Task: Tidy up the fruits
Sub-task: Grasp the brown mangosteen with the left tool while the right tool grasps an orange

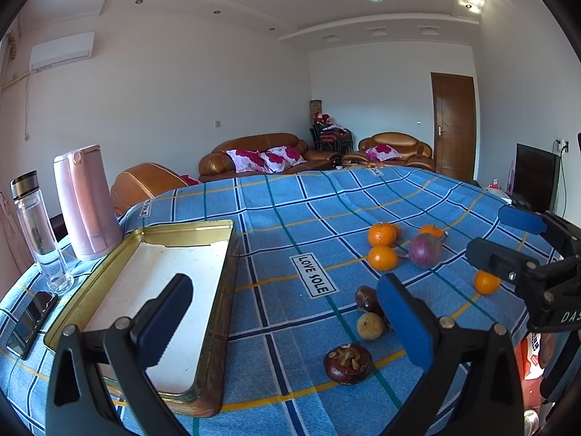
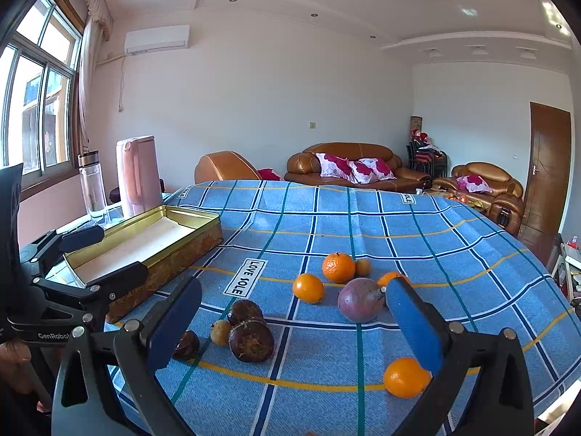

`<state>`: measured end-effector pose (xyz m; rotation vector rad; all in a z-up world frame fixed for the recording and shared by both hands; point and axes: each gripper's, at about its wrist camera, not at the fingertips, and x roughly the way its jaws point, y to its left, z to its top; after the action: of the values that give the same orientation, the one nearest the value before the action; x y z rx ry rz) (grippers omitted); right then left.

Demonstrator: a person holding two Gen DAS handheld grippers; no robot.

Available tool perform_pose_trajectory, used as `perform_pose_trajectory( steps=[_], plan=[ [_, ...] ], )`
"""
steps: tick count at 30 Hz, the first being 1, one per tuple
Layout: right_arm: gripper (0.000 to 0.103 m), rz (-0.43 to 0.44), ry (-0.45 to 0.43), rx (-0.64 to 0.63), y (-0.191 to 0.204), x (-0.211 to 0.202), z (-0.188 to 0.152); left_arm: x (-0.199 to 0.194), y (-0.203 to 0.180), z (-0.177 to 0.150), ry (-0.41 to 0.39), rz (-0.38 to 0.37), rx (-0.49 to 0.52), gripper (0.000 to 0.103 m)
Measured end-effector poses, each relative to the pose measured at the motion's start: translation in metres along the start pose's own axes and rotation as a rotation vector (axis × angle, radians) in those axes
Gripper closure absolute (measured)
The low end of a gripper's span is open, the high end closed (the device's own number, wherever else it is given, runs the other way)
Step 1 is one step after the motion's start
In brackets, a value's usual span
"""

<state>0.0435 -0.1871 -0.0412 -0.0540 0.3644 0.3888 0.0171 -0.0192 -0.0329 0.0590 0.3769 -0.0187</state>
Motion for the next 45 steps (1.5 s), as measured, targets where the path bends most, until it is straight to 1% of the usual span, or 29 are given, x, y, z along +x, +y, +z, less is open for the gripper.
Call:
perform_pose_trajectory(
  steps=[7, 16, 17, 18, 22, 24, 26, 31, 33, 35, 39, 41, 42, 43, 44, 45],
  plan=[
    [0.001, -0.015, 0.016, 0.001, -0.007, 0.002, -0.008, 0.006, -0.006, -0.006, 0.018, -0.016, 0.013, 0.0],
    [0.001, -0.117, 0.04, 0.013, -0.037, 0.008, -0.035, 0.027, -0.018, -0.023, 0.094, -0.065, 0.031, 0.001],
    [0.001, -0.124, 0.044, 0.026, -0.043, 0.009, -0.039, 0.028, -0.02, -0.025, 0.1, -0.075, 0.035, 0.003],
    [0.001, -0.128, 0.049, 0.038, -0.049, 0.01, -0.041, 0.029, -0.023, -0.027, 0.107, -0.086, 0.038, 0.008],
    [0.001, -0.147, 0.068, 0.053, -0.062, 0.013, -0.049, 0.035, -0.034, -0.035, 0.142, -0.119, 0.064, 0.014],
    [0.001, -0.151, 0.079, 0.064, -0.067, 0.016, -0.052, 0.038, -0.036, -0.037, 0.16, -0.132, 0.069, 0.022],
    [0.001, -0.15, 0.094, 0.079, -0.072, 0.019, -0.055, 0.039, -0.037, -0.039, 0.169, -0.148, 0.066, 0.026],
    [0.002, -0.16, 0.13, 0.093, -0.078, 0.026, -0.062, 0.042, -0.04, -0.044, 0.195, -0.171, 0.066, 0.027],
    [0.005, -0.158, 0.146, 0.094, -0.079, 0.03, -0.065, 0.043, -0.04, -0.045, 0.202, -0.178, 0.065, 0.027],
    [0.019, -0.155, 0.163, 0.092, -0.079, 0.035, -0.067, 0.045, -0.041, -0.046, 0.212, -0.182, 0.063, 0.027],
    [0.025, -0.15, 0.195, 0.107, -0.084, 0.042, -0.074, 0.053, -0.038, -0.05, 0.251, -0.205, 0.039, 0.027],
    [0.035, -0.142, 0.206, 0.113, -0.086, 0.045, -0.076, 0.057, -0.037, -0.052, 0.265, -0.21, 0.03, 0.028],
    [0.039, -0.139, 0.21, 0.115, -0.087, 0.046, -0.078, 0.058, -0.036, -0.052, 0.27, -0.217, 0.022, 0.037],
    [0.045, -0.14, 0.205, 0.112, -0.086, 0.045, -0.078, 0.06, -0.035, -0.053, 0.275, -0.224, 0.018, 0.043],
    [0.052, -0.136, 0.204, 0.112, -0.086, 0.044, -0.078, 0.061, -0.035, -0.054, 0.282, -0.227, 0.012, 0.051],
    [0.055, -0.129, 0.202, 0.116, -0.088, 0.045, -0.078, 0.063, -0.034, -0.054, 0.289, -0.23, 0.006, 0.054]
  ],
)
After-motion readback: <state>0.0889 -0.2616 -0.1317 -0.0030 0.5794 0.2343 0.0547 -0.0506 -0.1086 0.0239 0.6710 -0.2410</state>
